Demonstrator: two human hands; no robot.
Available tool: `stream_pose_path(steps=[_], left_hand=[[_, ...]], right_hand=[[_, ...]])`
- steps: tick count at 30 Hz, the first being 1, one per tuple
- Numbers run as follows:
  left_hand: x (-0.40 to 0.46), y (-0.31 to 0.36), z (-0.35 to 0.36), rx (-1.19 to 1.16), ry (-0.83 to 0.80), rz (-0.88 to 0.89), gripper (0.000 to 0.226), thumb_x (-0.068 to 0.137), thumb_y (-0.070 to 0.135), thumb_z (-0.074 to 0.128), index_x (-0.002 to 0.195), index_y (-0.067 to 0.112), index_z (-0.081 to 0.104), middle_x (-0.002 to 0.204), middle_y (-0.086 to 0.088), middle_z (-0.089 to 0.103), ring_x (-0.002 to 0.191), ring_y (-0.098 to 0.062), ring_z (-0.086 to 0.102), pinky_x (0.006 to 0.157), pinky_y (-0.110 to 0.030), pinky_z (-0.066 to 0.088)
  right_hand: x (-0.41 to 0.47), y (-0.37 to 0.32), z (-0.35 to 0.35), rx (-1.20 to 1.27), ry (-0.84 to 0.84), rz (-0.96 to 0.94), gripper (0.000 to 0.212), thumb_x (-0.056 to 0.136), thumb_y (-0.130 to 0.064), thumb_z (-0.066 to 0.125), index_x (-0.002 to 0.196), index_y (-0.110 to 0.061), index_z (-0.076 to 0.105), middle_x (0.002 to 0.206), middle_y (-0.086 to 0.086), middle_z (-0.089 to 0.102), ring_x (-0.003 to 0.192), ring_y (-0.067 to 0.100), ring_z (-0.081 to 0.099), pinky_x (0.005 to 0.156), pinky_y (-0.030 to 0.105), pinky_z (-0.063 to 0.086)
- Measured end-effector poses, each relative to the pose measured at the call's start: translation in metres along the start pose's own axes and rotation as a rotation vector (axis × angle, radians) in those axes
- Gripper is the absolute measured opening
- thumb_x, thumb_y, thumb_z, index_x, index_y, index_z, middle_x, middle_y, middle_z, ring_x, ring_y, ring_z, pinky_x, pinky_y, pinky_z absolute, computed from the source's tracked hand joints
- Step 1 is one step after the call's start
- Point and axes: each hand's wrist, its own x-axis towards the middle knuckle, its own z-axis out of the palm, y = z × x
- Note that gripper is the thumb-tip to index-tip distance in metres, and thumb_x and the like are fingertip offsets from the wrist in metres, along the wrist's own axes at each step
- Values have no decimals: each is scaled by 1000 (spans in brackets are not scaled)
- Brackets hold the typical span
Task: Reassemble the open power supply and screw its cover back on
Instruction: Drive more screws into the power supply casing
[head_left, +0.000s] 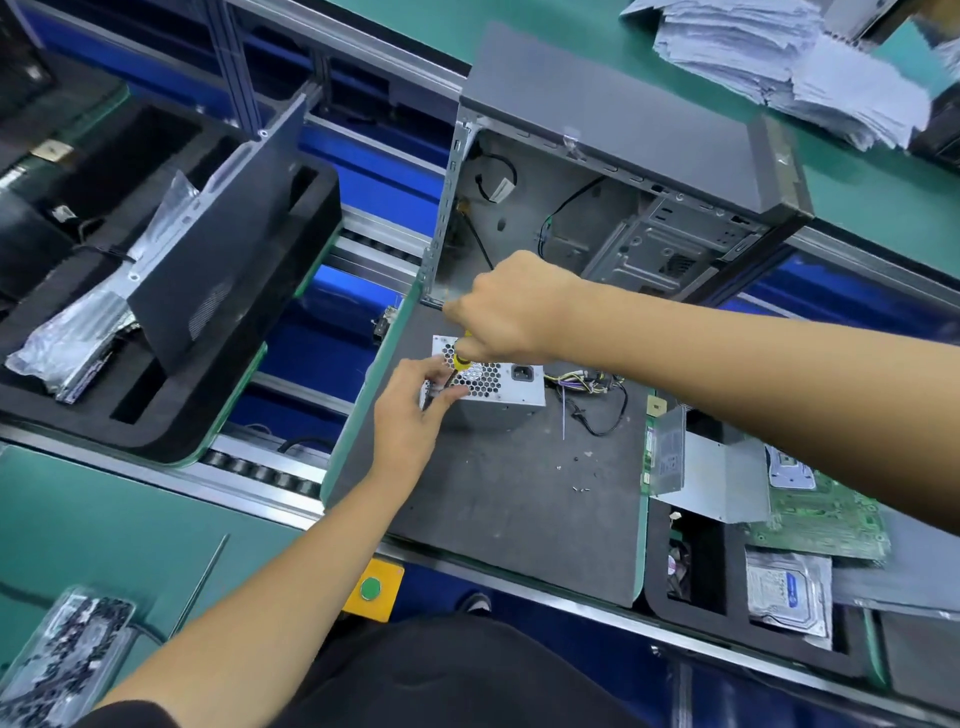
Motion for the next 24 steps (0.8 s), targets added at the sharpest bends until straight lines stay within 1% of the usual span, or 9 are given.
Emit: stream_pose_path(steps=[2, 5, 7, 10, 12, 15, 19, 21, 24], left_hand=[[-2, -2, 3, -20, 24, -13, 21, 87, 22, 82, 101, 18, 67, 97, 18, 63, 96, -13, 65, 88, -28, 52], [-2, -4, 5, -16, 46, -45, 17, 88, 22, 81, 92, 22, 65, 104, 9, 69, 102, -9, 66, 88, -25, 53], [1, -5, 3, -10, 32, -60, 17, 89, 29, 79, 90, 24, 63, 96, 10, 67, 94, -10, 65, 83, -31, 54], [3, -3, -1, -20, 13, -37, 24, 89, 47, 75, 89, 28, 61, 94, 22, 62, 91, -12, 65, 79, -34, 54], [5, -3, -4, -36, -27, -52, 23, 86, 51, 76, 92, 33, 63, 95, 17, 62, 94, -13, 65, 82, -34, 54], [6, -3, -8, -62, -53, -73, 29, 81, 31, 85, 99, 36, 63, 100, 15, 62, 101, -8, 64, 89, -26, 52], [4, -4, -7, 9, -27, -12, 26, 79, 15, 88, 93, 16, 66, 100, 26, 60, 96, 4, 61, 84, -9, 43], [4, -4, -7, 24, -9, 1, 23, 82, 14, 86, 84, 9, 64, 98, 28, 59, 94, 3, 61, 81, -8, 41], [5, -3, -7, -2, -16, -35, 23, 85, 17, 84, 81, 6, 64, 98, 11, 64, 107, -4, 65, 86, -16, 48]], right_hand=[[-1, -1, -4, 5, 22, -38, 34, 93, -48, 33, 91, -15, 38, 55, -1, 34, 44, 19, 31, 46, 29, 14], [1, 6, -14, -50, 79, -306, 35, 87, -50, 40, 108, -24, 32, 62, -6, 34, 40, 16, 25, 44, 26, 15], [7, 16, -19, -142, 45, -515, 36, 88, -37, 52, 118, -28, 35, 78, -2, 32, 41, 22, 30, 43, 31, 31], [12, 21, -25, -235, -11, -614, 33, 99, -25, 39, 132, -28, 44, 87, 2, 39, 55, 28, 42, 61, 42, 51], [9, 16, -19, -168, -17, -558, 30, 102, -28, 32, 127, -25, 48, 89, 0, 50, 59, 27, 41, 57, 39, 46], [3, -2, -10, 154, -23, -172, 8, 97, -27, 43, 96, -20, 44, 64, -3, 41, 50, 24, 34, 47, 31, 20], [11, -25, -8, 349, -111, 267, 19, 96, -29, 46, 84, -16, 39, 65, 1, 29, 52, 21, 30, 48, 31, 14], [12, -26, -10, 297, -94, 215, 24, 95, -36, 46, 86, -16, 38, 63, 0, 31, 50, 18, 29, 48, 30, 14], [11, -5, -13, 19, 30, -143, 30, 90, -43, 45, 98, -20, 27, 57, 0, 40, 42, 20, 29, 45, 29, 17]])
